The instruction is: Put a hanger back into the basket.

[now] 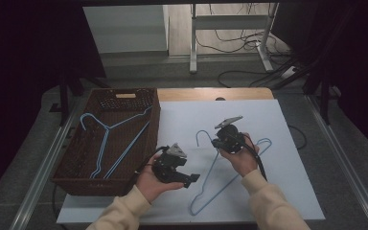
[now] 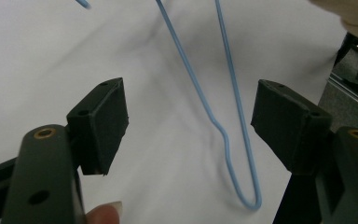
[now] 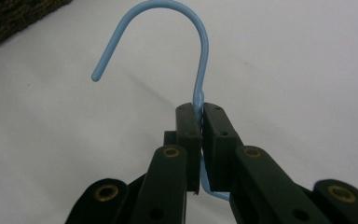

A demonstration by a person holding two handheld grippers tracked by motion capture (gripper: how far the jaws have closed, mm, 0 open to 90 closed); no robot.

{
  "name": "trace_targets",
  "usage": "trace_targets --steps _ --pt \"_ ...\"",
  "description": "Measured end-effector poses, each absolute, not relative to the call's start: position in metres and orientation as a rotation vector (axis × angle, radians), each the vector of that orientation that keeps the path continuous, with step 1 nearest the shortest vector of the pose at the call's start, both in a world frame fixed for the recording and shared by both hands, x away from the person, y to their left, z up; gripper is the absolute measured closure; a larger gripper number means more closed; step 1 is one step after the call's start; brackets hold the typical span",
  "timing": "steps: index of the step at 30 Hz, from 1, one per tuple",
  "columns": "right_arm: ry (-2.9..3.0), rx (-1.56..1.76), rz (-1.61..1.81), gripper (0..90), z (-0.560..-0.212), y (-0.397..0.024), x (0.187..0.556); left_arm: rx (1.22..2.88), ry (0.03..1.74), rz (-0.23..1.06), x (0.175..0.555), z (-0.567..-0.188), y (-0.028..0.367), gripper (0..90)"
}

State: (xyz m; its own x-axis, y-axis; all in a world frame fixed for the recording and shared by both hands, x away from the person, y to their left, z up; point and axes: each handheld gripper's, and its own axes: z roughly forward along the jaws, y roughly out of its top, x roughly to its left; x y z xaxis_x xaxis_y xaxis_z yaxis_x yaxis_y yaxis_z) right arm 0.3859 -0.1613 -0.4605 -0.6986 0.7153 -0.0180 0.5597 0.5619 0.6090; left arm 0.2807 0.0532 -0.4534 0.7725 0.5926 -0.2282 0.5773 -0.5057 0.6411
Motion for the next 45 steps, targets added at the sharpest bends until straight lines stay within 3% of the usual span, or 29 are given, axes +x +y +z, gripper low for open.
trace_targets --steps 9,12,21,26,31,36,45 --pt "2.519 1.063 0.866 86.1 -0.459 -0.162 0.38 2.219 0.939 -0.073 0.295 -0.483 0.02 30.2" --pt "2.515 1.065 0.871 86.1 -0.458 -0.163 0.378 2.216 0.967 -0.106 0.3 -0.495 0.01 35.0" --pt "2.503 1.073 0.906 86.0 -0.453 -0.166 0.373 2.197 0.982 -0.226 0.309 -0.51 0.003 79.7" --pt "2.48 1.078 0.983 84.2 -0.447 -0.174 0.37 2.153 1.023 -0.254 0.312 -0.505 0.011 84.2" --pt "2.411 1.063 1.178 60.8 -0.432 -0.196 0.363 2.039 1.039 -0.289 0.316 -0.489 0.026 86.1" --pt "2.329 1.042 1.333 45.7 -0.416 -0.219 0.351 1.947 1.028 -0.305 0.316 -0.47 0.041 86.3" --pt "2.234 0.968 1.45 38.3 -0.403 -0.248 0.321 1.872 0.937 -0.247 0.296 -0.424 0.074 86.2"
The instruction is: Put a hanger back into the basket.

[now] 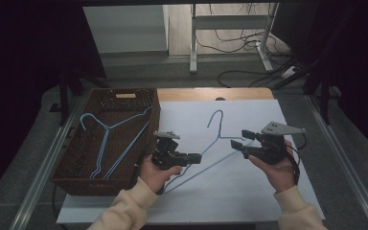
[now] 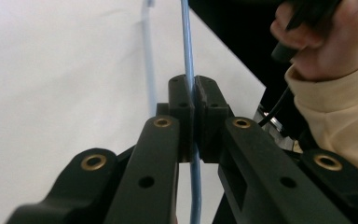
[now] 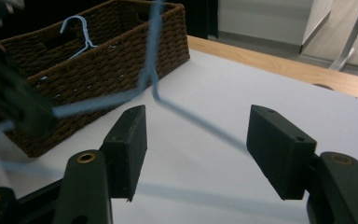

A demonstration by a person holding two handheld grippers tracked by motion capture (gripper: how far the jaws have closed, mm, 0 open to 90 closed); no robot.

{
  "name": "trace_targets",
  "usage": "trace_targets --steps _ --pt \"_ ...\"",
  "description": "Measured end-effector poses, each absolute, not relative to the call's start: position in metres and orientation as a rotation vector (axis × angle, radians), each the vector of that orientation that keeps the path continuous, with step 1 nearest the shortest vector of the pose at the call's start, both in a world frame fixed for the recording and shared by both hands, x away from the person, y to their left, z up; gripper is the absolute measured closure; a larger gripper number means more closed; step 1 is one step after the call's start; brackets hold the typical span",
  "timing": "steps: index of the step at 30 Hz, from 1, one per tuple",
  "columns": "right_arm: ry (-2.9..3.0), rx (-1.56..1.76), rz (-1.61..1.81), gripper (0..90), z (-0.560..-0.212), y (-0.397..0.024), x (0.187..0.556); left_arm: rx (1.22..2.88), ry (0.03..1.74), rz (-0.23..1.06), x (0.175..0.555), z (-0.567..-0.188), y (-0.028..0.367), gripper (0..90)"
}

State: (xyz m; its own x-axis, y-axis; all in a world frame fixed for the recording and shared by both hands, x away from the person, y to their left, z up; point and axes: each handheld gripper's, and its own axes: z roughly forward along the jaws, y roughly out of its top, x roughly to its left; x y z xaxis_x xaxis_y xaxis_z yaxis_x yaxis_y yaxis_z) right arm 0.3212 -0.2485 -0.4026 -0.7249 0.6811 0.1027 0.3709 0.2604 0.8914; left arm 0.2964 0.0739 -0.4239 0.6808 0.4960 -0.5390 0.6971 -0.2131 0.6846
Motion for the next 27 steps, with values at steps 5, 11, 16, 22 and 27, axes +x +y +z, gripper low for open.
trace_targets --steps 5,11,16,22,27 --pt "2.197 0.95 1.46 38.2 -0.404 -0.258 0.306 1.837 0.912 -0.185 0.289 -0.402 0.105 86.2" --pt "2.233 0.957 1.429 36.1 -0.416 -0.262 0.305 1.779 0.911 -0.12 0.284 -0.382 0.147 86.2" --pt "2.289 0.971 1.37 33.4 -0.429 -0.259 0.311 1.749 0.902 -0.067 0.282 -0.374 0.176 86.2" --pt "2.341 0.983 1.327 31.1 -0.439 -0.257 0.315 1.715 0.932 0.004 0.283 -0.371 0.213 86.2" --pt "2.382 0.985 1.246 29.6 -0.446 -0.252 0.316 1.682 0.957 0.044 0.284 -0.371 0.242 86.2"
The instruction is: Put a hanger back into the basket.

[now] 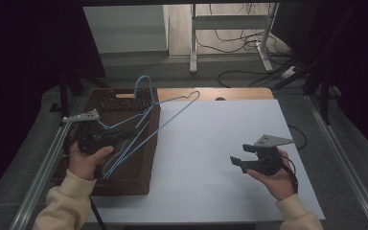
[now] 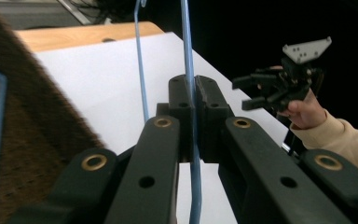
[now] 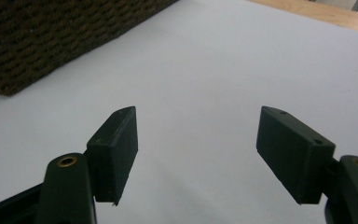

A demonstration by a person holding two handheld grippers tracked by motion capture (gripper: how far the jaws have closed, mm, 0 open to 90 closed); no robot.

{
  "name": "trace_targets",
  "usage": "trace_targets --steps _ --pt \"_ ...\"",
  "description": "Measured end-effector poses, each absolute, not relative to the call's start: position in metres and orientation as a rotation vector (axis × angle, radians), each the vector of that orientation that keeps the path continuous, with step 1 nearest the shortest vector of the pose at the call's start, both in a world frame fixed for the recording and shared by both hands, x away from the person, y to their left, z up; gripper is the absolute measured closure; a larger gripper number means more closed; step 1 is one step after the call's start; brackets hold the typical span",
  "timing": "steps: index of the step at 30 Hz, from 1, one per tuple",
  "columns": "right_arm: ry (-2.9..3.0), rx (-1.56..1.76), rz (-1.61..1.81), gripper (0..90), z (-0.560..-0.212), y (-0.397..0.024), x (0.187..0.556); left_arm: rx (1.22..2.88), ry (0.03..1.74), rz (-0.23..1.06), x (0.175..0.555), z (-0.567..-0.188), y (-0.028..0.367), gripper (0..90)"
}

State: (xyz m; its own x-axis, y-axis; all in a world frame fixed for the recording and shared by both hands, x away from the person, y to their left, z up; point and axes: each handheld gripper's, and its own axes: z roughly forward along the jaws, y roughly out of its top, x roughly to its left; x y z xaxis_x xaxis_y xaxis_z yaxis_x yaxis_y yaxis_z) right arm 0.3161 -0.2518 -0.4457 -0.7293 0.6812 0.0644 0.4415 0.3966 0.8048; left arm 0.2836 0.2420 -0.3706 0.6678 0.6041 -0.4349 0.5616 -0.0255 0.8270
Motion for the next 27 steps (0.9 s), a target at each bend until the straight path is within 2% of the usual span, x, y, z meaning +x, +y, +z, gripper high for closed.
trace_targets --steps 14,27 --pt "2.41 0.989 1.183 29.4 -0.452 -0.252 0.318 1.6 1.075 0.107 0.281 -0.389 0.315 86.3" --pt "2.425 0.984 1.149 29.4 -0.455 -0.249 0.318 1.584 1.166 0.121 0.283 -0.409 0.346 86.3"
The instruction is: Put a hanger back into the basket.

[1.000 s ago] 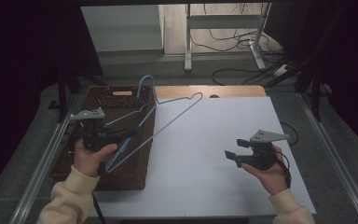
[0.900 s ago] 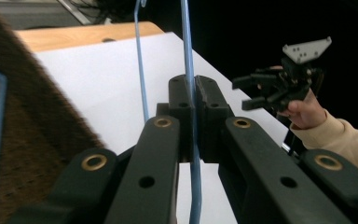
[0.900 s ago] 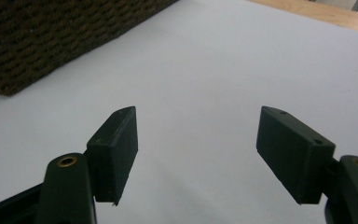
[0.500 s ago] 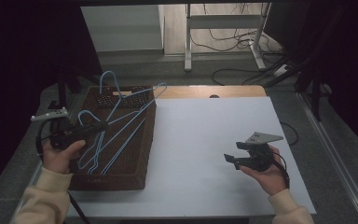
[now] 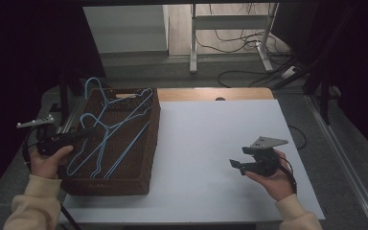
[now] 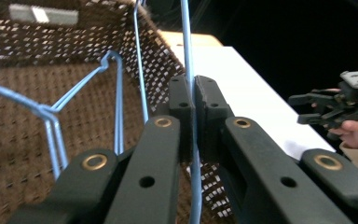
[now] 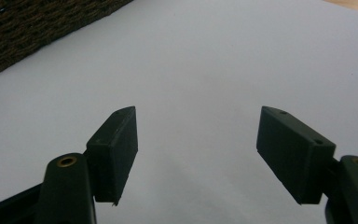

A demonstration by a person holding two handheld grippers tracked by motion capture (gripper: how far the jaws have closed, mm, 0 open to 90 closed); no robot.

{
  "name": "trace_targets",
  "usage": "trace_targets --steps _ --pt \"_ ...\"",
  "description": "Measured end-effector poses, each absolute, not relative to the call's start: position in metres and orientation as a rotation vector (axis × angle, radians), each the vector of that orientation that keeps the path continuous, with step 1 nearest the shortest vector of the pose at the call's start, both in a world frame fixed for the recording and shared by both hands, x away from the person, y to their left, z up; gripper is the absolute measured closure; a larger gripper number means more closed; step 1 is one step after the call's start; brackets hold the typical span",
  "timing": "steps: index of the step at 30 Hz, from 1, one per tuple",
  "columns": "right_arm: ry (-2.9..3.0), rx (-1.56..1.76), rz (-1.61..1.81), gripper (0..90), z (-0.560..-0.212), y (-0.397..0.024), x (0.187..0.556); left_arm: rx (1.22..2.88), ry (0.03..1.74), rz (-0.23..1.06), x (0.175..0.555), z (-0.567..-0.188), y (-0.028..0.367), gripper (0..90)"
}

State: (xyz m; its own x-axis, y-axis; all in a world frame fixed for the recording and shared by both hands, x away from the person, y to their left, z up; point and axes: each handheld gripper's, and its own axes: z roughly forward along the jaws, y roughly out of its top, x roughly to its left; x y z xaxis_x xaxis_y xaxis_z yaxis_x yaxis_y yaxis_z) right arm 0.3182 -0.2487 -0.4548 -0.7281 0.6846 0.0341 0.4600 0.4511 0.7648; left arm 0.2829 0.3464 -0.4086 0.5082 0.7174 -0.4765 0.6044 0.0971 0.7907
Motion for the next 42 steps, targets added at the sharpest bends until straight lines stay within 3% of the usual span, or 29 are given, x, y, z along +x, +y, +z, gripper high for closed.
trace_targets --steps 20,25,31,35,42 --pt "2.433 0.968 1.132 29.5 -0.455 -0.247 0.317 1.66 1.286 0.05 0.308 -0.447 0.33 86.2" --pt "2.435 0.967 1.127 29.4 -0.455 -0.247 0.317 1.651 1.347 0.087 0.31 -0.447 0.331 84.7" --pt "2.437 0.959 1.122 29.5 -0.455 -0.246 0.317 1.743 1.4 0.259 0.306 -0.442 0.326 51.0" --pt "2.438 0.956 1.118 29.4 -0.455 -0.246 0.316 1.803 1.354 0.349 0.3 -0.431 0.315 42.1" --pt "2.435 0.961 1.122 29.2 -0.455 -0.247 0.317 1.847 1.173 0.356 0.281 -0.413 0.286 29.2"
